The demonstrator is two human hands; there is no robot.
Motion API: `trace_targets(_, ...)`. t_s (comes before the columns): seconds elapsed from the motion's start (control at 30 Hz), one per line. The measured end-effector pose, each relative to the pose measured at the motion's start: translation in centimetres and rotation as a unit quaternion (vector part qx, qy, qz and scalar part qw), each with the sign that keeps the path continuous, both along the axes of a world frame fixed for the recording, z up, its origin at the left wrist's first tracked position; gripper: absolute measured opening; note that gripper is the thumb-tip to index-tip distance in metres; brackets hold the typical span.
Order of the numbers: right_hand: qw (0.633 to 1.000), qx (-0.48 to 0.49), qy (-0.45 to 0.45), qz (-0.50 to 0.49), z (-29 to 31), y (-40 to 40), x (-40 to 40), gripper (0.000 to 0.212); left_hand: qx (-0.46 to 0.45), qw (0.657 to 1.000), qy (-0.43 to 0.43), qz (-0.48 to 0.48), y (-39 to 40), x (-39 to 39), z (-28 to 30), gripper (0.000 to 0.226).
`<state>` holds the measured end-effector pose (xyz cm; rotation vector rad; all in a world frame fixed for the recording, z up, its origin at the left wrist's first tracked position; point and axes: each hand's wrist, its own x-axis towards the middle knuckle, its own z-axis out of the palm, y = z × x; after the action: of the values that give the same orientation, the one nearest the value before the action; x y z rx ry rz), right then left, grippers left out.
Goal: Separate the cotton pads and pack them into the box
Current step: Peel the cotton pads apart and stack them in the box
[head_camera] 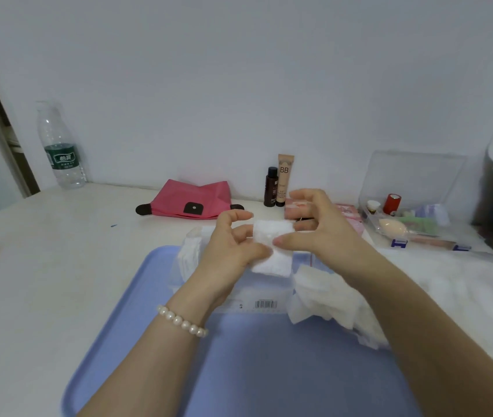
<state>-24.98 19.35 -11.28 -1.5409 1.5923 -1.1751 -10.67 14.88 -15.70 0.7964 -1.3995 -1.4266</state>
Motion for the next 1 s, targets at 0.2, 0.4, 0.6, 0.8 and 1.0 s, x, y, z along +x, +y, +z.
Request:
trace_targets(0.2,0.992,0.086,0.083,0.027,2.8,-2.3,2.0,0.045,-0.049,0.991,-0.119,0.028,-1.0,1.6,2.2,0.055)
trace_targets(0.4,0.984,0.126,0.119,-0.032,1.2,-3.5,3.8,0.023,-0.213,0.903,-0.348,0.138,-3.4,6.7,1.4,0.022)
trace_targets(0.6,0.934,0.096,0.333,-0.089,-3.0,-4.2,7.2,0.028,-0.212,0.863,-0.438,0.134,-4.3,8.5,-1.8,0.029)
trace_targets(0.8,0.914,0.098,0.381,-0.1,-4.5,-5.0,9.2,0.031,-0.2,0.869,-0.436,0.118,-3.4,7.7,-2.4,0.044)
trace_targets(1.0,0.933,0.119,0.326,-0.092,-4.7,-6.4,10.2,0.036,-0.182,0.873,-0.442,0.098,-3.0,7.6,-2.3,0.067)
